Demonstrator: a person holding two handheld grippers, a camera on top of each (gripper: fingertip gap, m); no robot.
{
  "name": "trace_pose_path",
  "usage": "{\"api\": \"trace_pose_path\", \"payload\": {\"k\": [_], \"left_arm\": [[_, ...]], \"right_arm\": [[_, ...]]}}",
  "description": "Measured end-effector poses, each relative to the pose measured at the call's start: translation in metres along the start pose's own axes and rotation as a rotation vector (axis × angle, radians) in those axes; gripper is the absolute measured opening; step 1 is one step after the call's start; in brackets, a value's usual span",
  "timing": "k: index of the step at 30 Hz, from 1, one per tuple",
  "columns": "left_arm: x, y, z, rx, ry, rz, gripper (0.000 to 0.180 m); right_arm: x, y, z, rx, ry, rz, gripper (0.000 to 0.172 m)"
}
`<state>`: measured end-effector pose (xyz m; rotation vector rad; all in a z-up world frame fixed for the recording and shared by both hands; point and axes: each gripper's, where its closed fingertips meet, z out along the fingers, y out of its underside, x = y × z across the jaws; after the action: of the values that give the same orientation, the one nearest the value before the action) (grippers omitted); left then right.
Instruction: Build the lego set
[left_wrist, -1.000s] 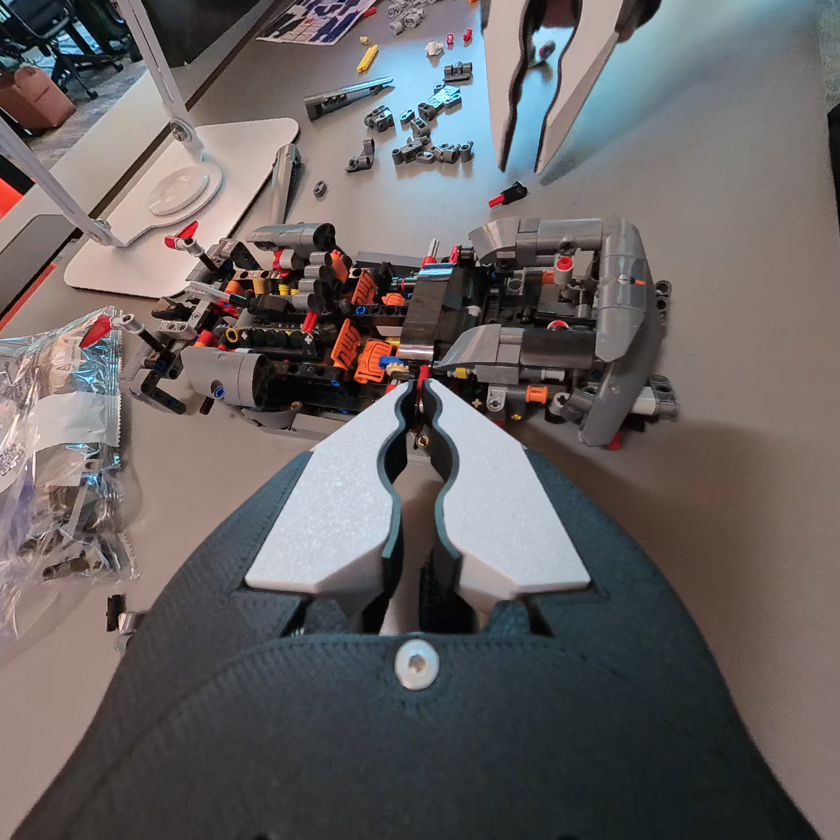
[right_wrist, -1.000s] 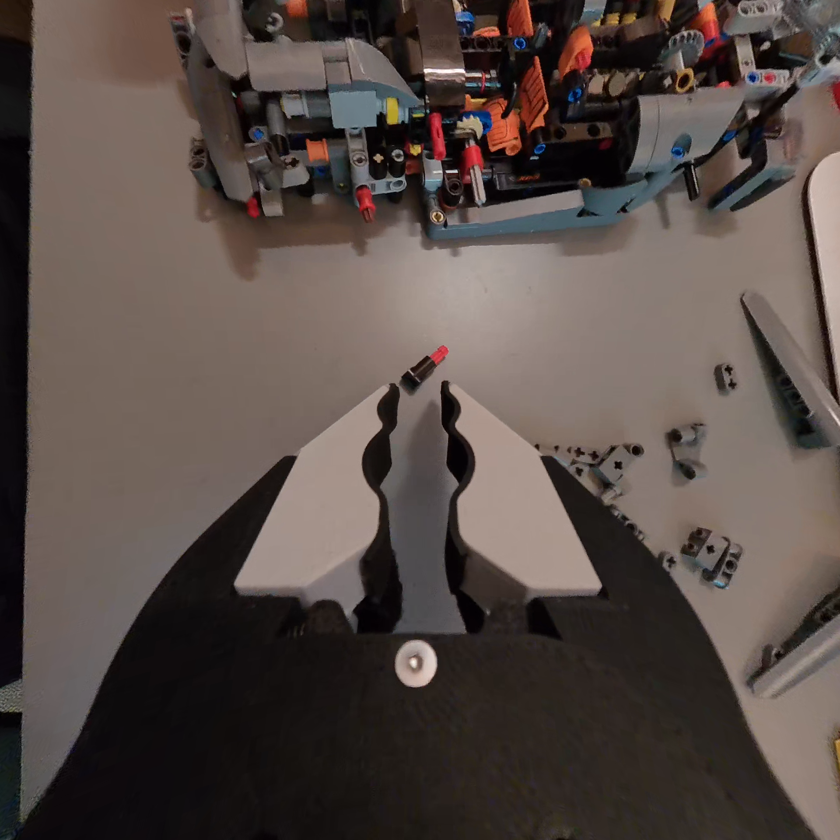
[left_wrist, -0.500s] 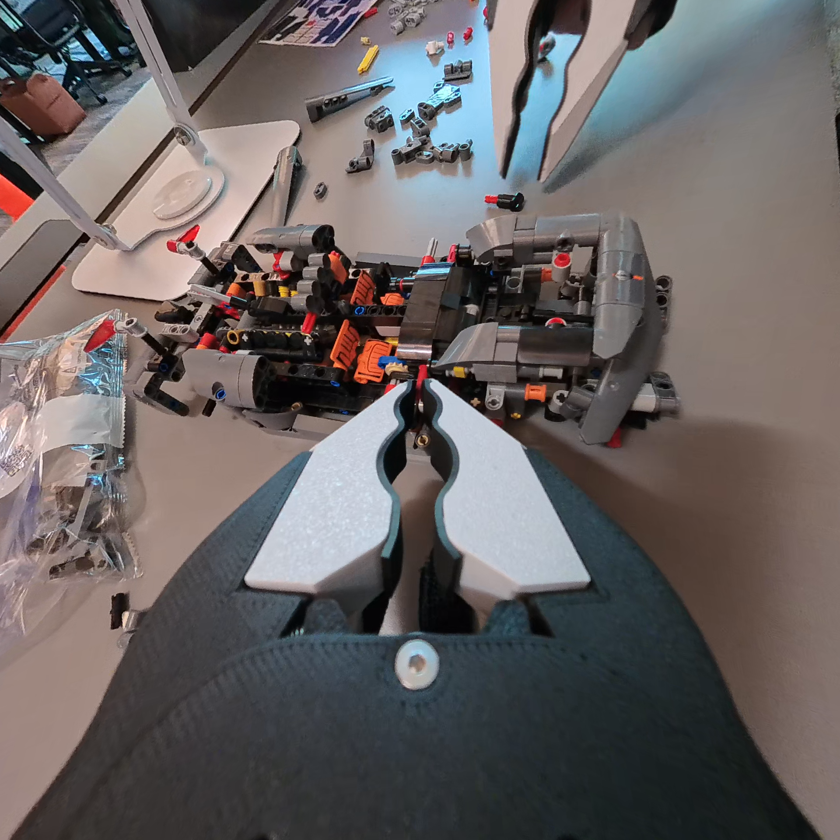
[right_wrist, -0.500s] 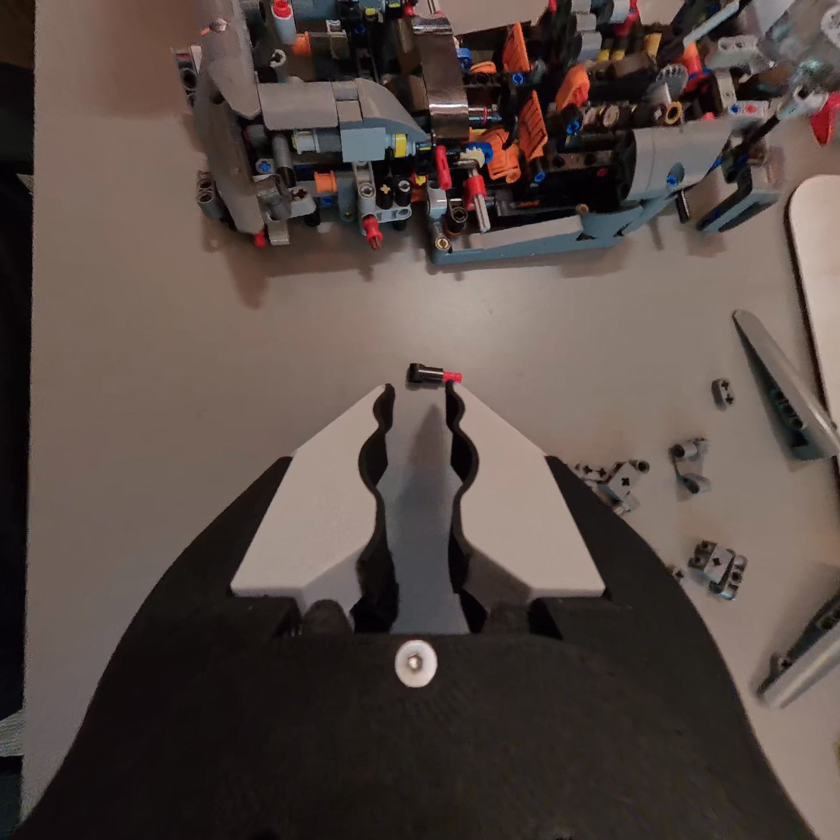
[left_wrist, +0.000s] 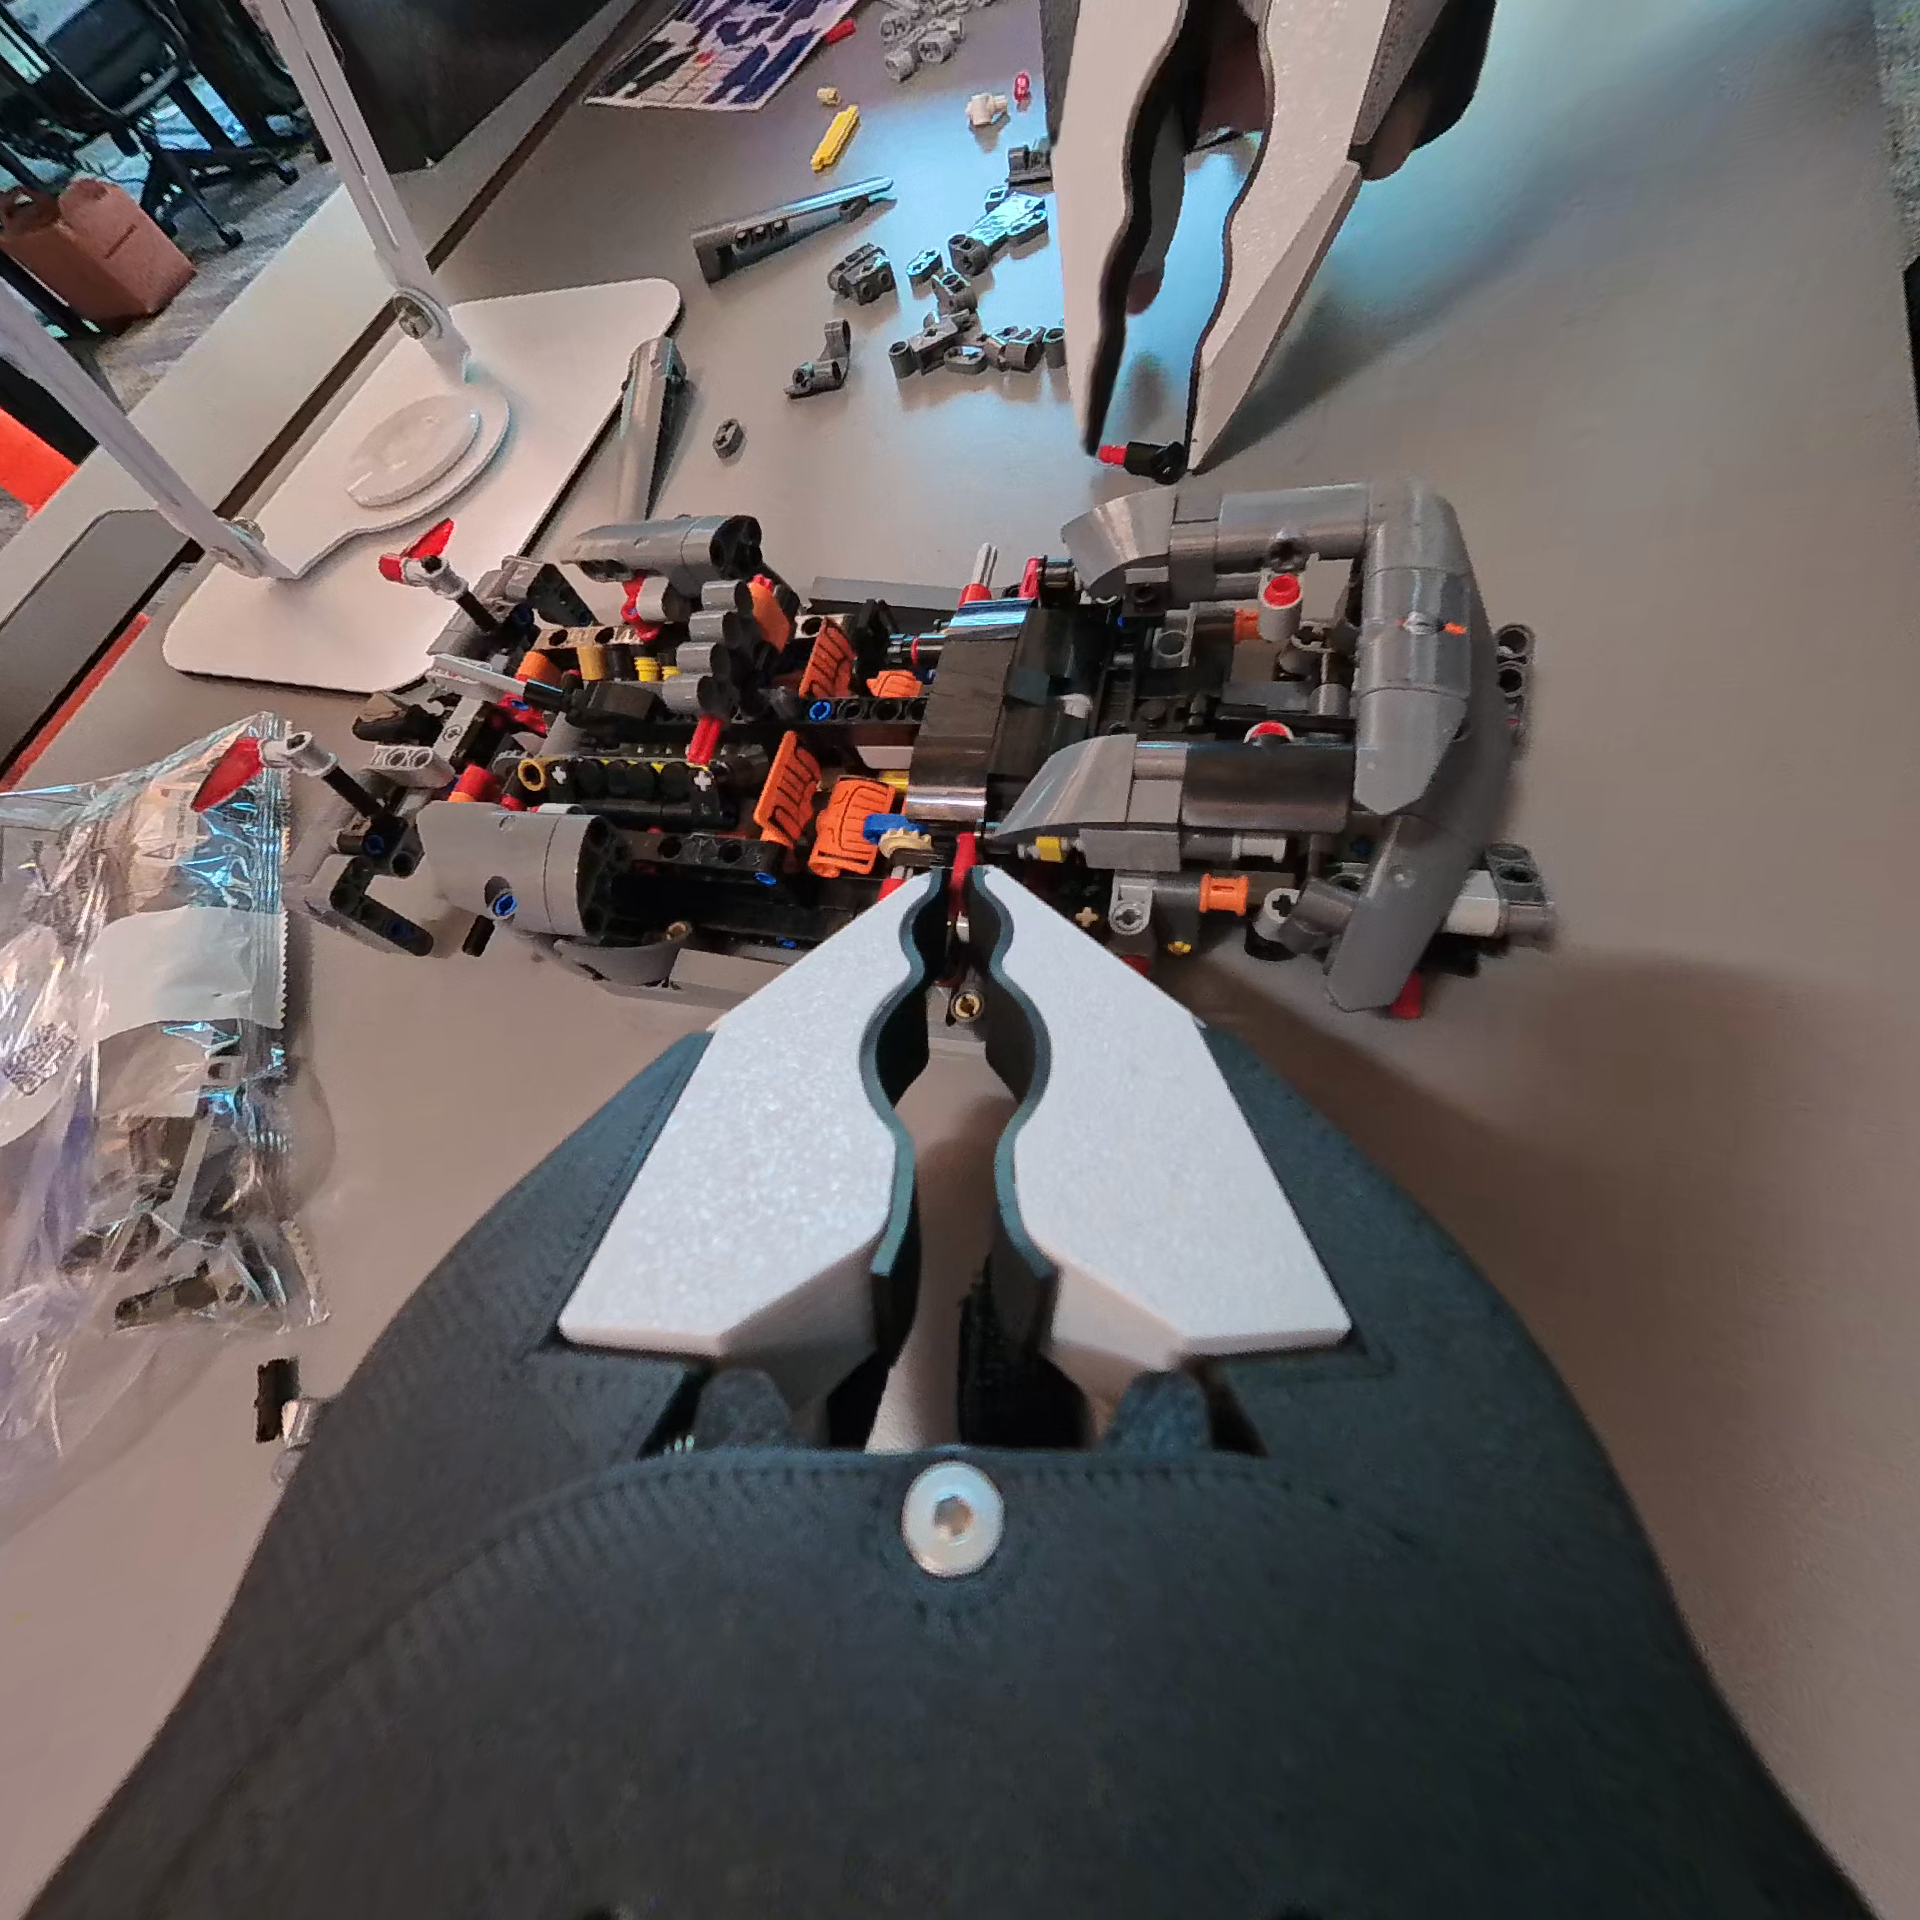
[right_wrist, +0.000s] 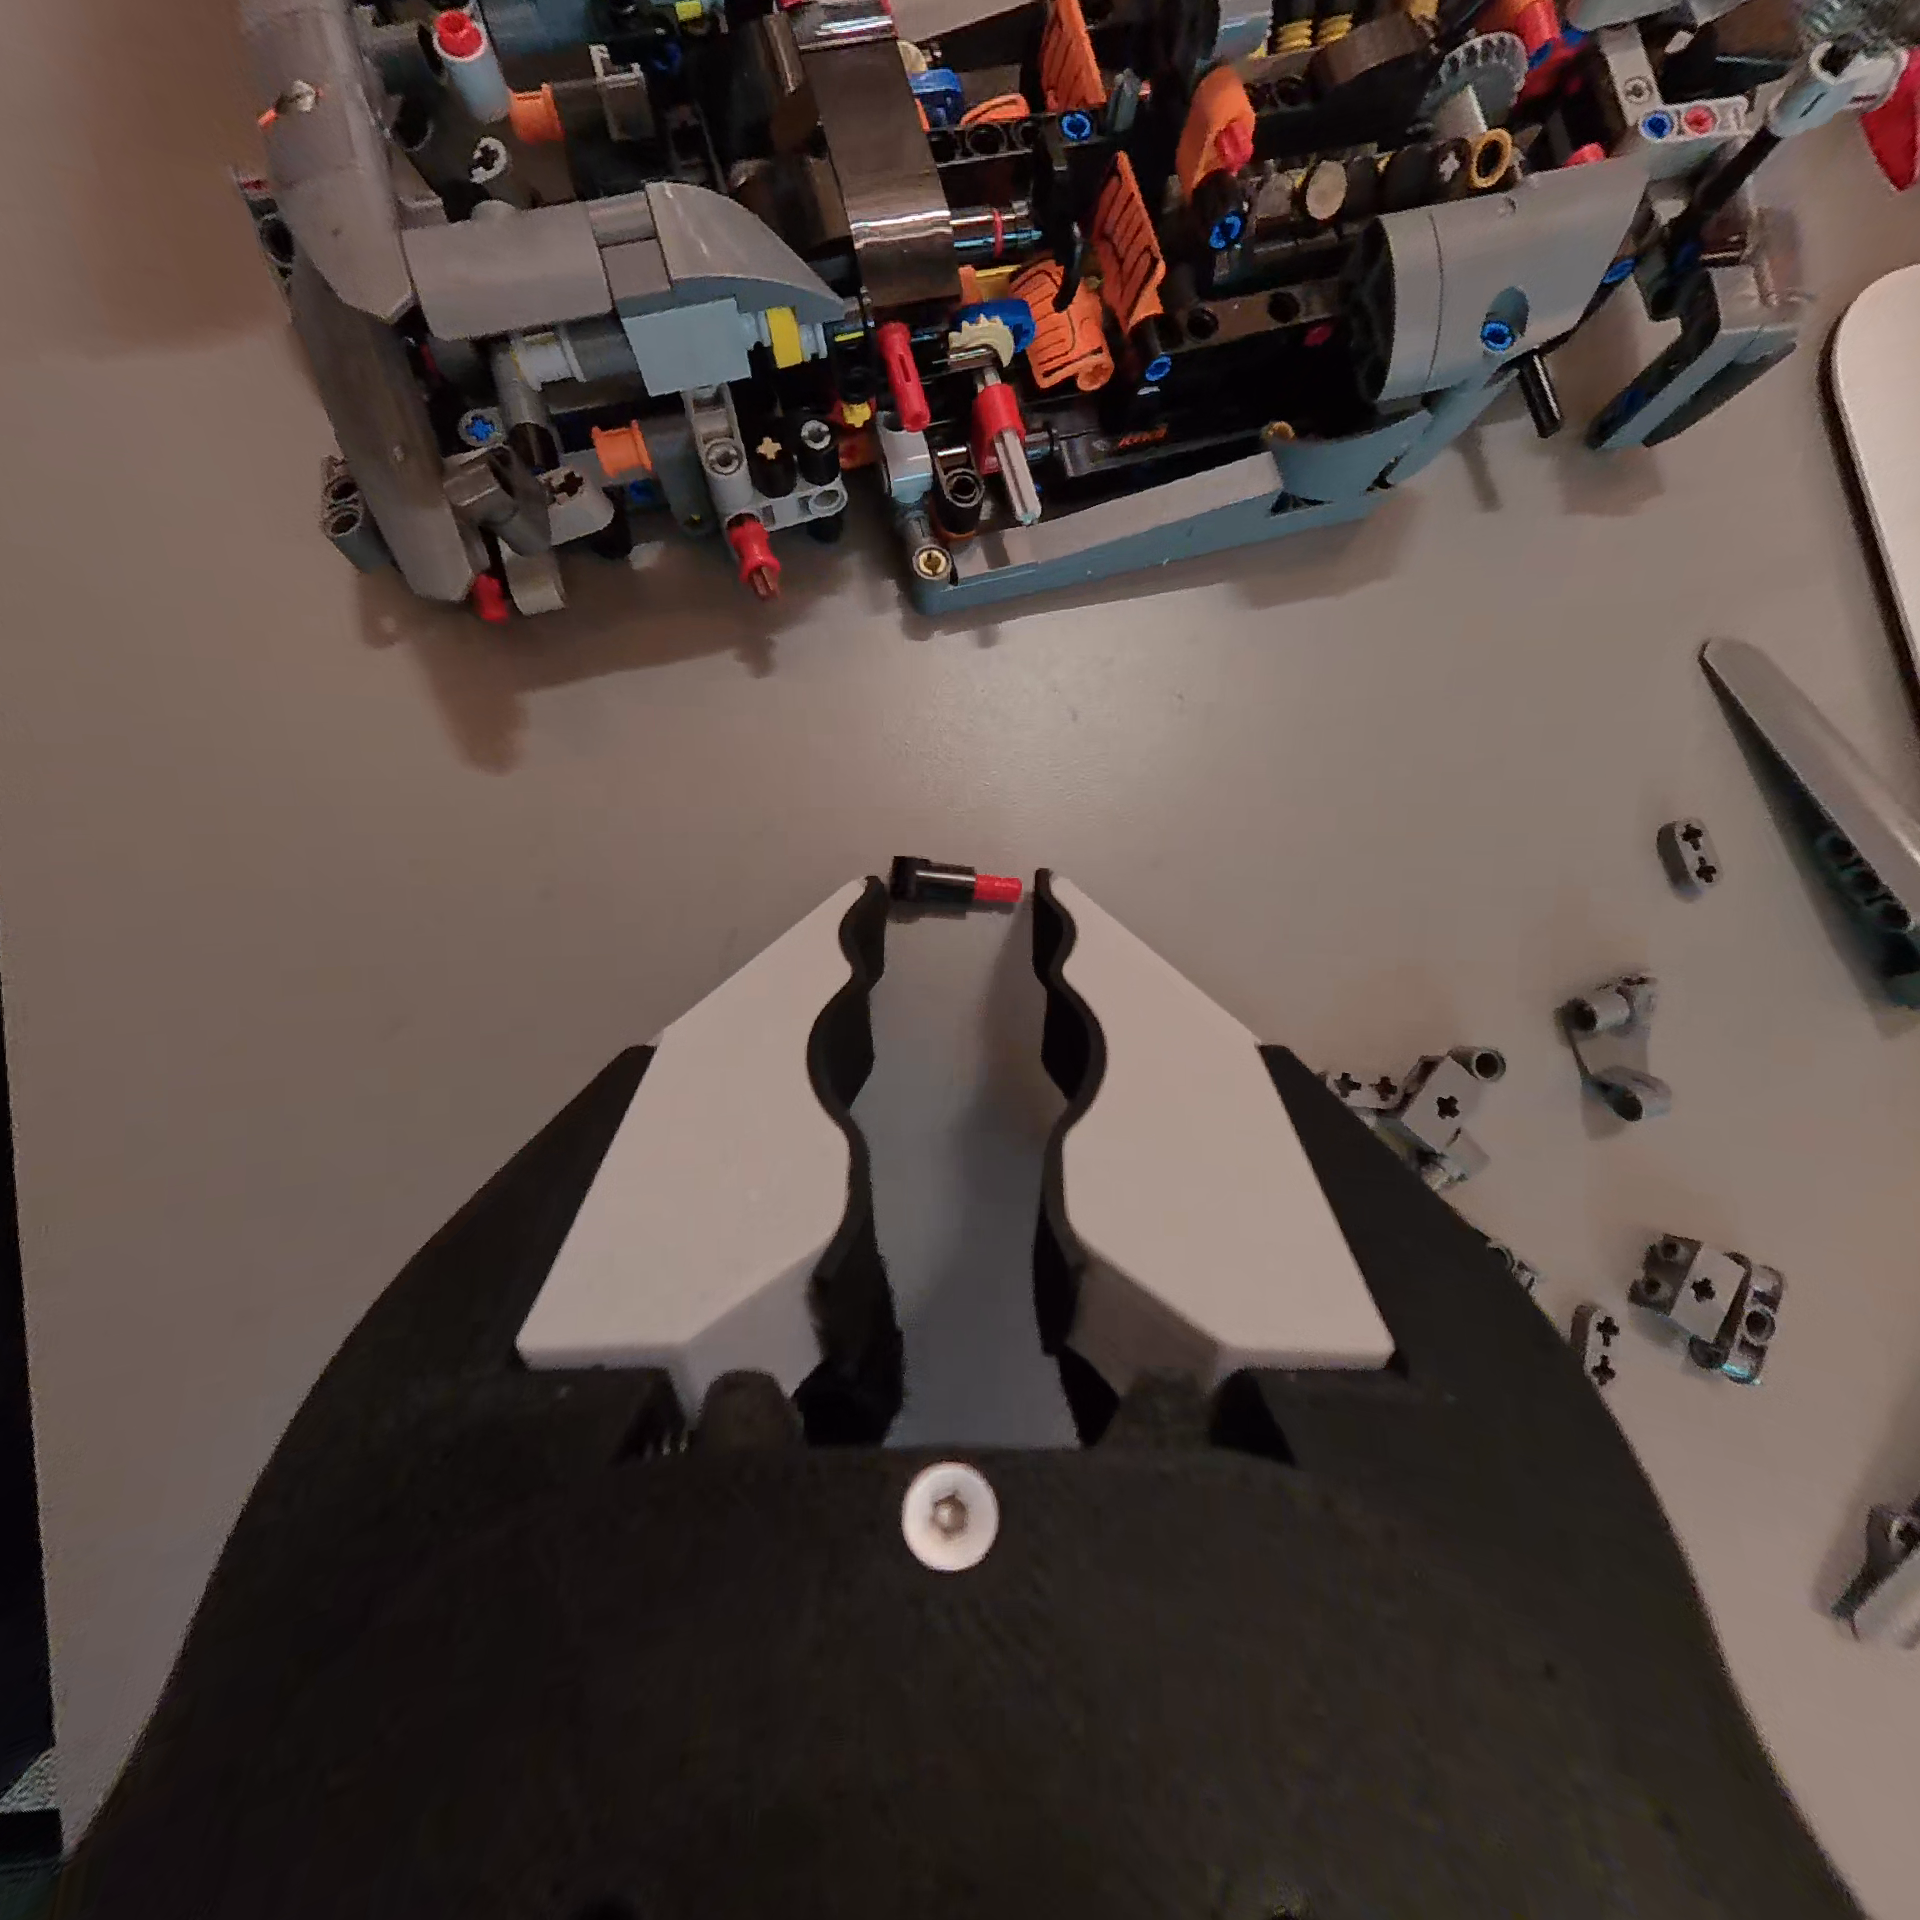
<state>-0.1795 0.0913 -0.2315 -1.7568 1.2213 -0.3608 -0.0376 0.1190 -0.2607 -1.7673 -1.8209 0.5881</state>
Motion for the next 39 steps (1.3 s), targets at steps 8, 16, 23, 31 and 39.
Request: {"api": "trace_pose_path", "payload": {"k": [8,16,23,31,39], "left_arm": [[0.0,0.0,0.0,0.0,-0.003,0.003,0.001],[0.0,0.0,0.0,-0.001,-0.008,0.008,0.001],[0.0,0.0,0.0,-0.001,-0.014,0.01,0.001],[-0.001,0.0,0.0,0.0,-0.024,0.016,0.001],[-0.001,0.0,0.0,0.001,-0.021,0.015,0.001]], "right_arm": [[-0.002,0.0,0.001,0.006,-0.007,0.099,0.026],[0.0,-0.001,0.002,0.02,-0.003,0.1,0.021],[0.001,-0.046,0.0,0.19,0.047,-0.091,0.021],[0.006,-0.071,0.018,0.208,0.162,-0.353,0.021],[0.005,-0.075,0.021,0.213,0.182,-0.411,0.021]]}}
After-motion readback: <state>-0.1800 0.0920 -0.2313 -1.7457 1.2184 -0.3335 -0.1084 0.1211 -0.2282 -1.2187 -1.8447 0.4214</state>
